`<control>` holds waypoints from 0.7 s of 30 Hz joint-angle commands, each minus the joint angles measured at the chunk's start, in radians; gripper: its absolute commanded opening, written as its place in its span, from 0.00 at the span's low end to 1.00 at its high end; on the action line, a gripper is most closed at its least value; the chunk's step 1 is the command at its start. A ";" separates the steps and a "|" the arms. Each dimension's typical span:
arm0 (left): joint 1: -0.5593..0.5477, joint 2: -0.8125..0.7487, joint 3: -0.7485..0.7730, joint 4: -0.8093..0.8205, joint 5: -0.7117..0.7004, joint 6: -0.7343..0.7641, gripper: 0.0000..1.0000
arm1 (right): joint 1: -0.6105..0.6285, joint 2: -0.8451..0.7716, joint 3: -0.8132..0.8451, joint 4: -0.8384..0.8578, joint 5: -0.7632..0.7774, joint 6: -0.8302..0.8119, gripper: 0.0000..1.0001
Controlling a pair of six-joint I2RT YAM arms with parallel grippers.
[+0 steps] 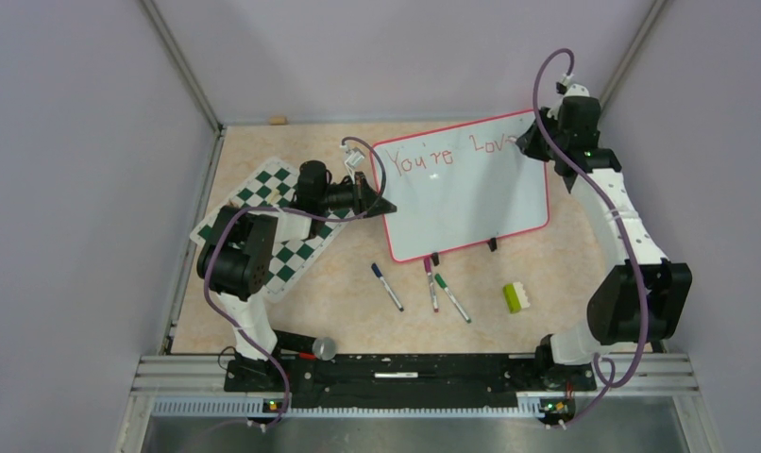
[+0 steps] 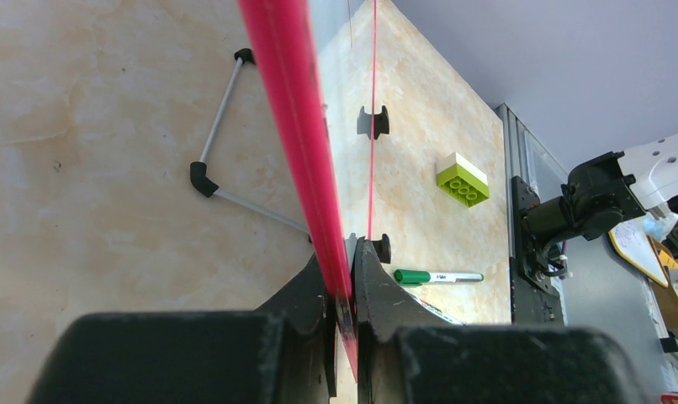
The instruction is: Write a sentence on the whiteboard
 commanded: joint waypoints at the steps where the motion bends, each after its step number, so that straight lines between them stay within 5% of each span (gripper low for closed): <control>1: -0.022 0.025 -0.029 -0.049 -0.040 0.203 0.00 | -0.005 -0.030 -0.043 0.021 -0.036 0.003 0.00; 21: -0.022 0.024 -0.029 -0.046 -0.039 0.203 0.00 | -0.005 -0.047 -0.054 -0.007 0.116 -0.006 0.00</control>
